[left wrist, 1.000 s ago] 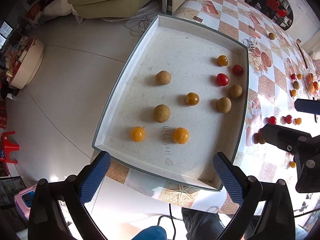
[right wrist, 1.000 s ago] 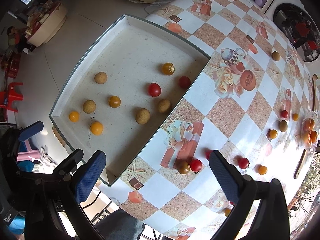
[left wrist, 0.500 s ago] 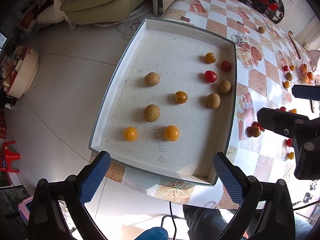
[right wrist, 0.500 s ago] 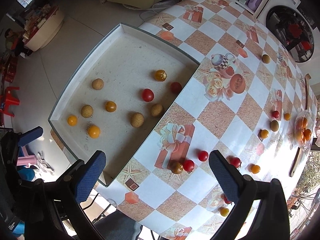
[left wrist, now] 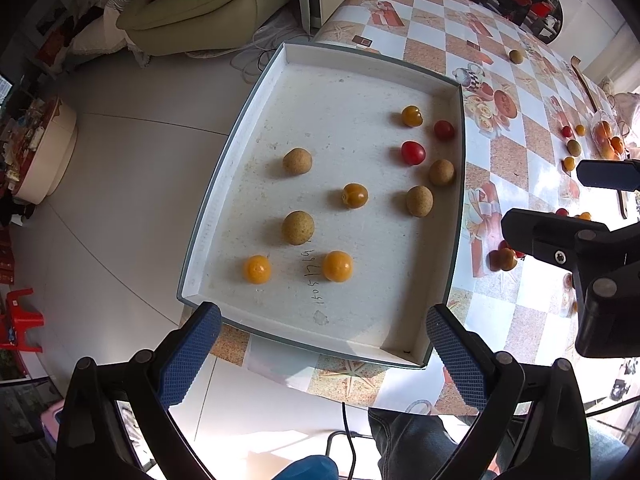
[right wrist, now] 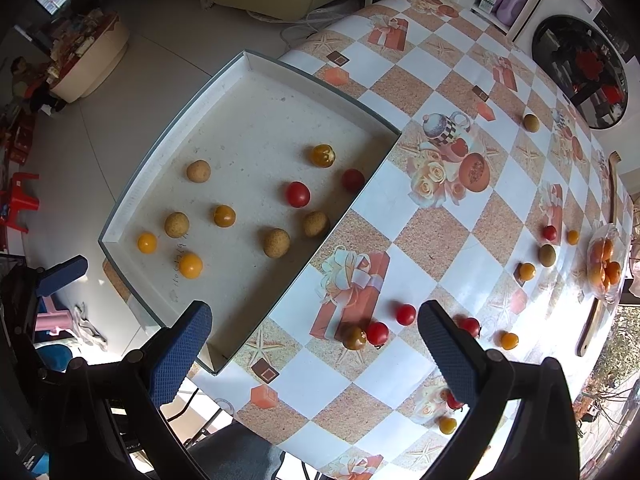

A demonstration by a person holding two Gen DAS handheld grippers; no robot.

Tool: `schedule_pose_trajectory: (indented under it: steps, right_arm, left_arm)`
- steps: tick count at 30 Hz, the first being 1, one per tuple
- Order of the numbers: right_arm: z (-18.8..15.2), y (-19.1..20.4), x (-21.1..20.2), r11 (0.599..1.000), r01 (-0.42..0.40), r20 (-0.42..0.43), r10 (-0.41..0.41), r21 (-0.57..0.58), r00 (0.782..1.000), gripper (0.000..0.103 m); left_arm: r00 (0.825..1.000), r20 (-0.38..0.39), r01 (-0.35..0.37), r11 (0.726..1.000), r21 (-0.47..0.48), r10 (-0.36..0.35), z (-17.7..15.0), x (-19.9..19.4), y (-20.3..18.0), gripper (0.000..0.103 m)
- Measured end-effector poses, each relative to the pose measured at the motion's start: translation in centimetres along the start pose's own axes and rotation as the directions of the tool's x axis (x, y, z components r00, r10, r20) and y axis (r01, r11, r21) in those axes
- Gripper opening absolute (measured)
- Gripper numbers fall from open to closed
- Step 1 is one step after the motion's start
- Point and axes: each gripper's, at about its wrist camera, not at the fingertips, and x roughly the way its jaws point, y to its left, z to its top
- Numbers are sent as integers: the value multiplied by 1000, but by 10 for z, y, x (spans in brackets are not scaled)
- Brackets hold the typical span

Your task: Organize fruits

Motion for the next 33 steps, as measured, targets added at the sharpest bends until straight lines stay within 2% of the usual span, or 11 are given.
schedule_pose_trajectory:
  steps: [33]
  right_arm:
    - [2, 1, 0, 1000, -6, 1, 6, -3, 1000, 103]
  left_arm:
    - [1000, -4, -1, 1000, 19, 1, 2, -1, -8, 103]
